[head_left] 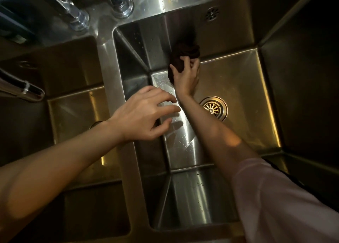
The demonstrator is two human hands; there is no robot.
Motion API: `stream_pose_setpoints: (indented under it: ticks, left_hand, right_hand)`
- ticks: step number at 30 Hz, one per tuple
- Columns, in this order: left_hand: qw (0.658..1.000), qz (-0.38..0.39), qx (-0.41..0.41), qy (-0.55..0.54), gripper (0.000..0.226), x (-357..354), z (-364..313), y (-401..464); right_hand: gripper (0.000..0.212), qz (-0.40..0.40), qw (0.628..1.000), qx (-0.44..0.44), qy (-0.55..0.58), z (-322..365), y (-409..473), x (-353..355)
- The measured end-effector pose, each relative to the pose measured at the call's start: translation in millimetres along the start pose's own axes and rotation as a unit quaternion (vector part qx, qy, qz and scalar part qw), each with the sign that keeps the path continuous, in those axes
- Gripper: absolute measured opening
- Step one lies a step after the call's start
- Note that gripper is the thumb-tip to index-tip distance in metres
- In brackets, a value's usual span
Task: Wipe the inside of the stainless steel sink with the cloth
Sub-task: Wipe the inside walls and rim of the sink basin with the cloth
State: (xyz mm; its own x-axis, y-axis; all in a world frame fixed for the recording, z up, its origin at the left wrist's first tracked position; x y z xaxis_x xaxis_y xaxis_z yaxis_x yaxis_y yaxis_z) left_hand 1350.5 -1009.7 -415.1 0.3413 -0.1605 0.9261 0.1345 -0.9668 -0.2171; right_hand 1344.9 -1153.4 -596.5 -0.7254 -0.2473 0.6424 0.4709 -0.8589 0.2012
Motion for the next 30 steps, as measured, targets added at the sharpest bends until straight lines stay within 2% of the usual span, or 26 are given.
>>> stream_pose_setpoints:
  ticks: [3,5,8,12,16,22,25,30]
  left_hand:
    - [1.000,-0.013,-0.004,-0.004,0.034,0.0,0.7,-0.4]
    - [1.000,-0.018,-0.004,-0.005,0.033,-0.4,1.4,-0.9]
    - [1.000,-0.020,-0.002,-0.012,0.033,0.8,1.7,-0.5]
    - [1.000,-0.015,0.004,-0.006,0.034,1.7,0.3,-0.9]
    - [1.000,-0.023,0.009,0.004,0.035,3.8,-1.7,-0.7]
    - [0.999,-0.043,0.006,0.003,0.035,7.5,-4.0,-1.0]
    - [0.999,-0.038,0.004,0.000,0.034,7.5,-4.2,-1.0]
    - [1.000,-0.025,0.003,0.000,0.035,5.4,-2.0,-1.1]
  right_hand:
    - [0.035,0.061,0.997,-0.018,-0.035,-24.7,-8.2,-22.4]
    - [0.037,0.075,0.996,-0.036,-0.037,-33.4,-11.3,-30.1]
    - [0.036,0.058,0.996,-0.058,-0.020,-33.1,-12.5,-30.9]
    - [0.035,0.012,0.995,-0.075,0.068,-15.5,-9.7,-16.6]
    - [0.034,-0.051,0.987,-0.020,0.149,25.0,-2.6,13.5]
    - [0.035,-0.126,0.966,0.074,0.213,71.3,13.2,50.7]
    - [0.035,-0.119,0.965,0.082,0.217,73.7,15.1,47.2]
    - [0.033,-0.050,0.985,0.064,0.149,49.5,3.8,14.1]
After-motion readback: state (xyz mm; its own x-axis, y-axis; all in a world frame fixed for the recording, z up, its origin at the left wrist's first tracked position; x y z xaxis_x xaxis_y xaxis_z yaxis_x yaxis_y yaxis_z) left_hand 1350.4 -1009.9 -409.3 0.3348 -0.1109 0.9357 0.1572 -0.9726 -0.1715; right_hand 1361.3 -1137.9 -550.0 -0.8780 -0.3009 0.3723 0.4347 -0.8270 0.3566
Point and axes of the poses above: each hand's wrist, its own y-axis towards the middle knuckle, its own x-axis out of the back of the hand, z = x × y, the point moved 4 cm from there along y, towards the middle knuckle, and after that the axes turned 12 degrees about x, right-handed, at the moved point
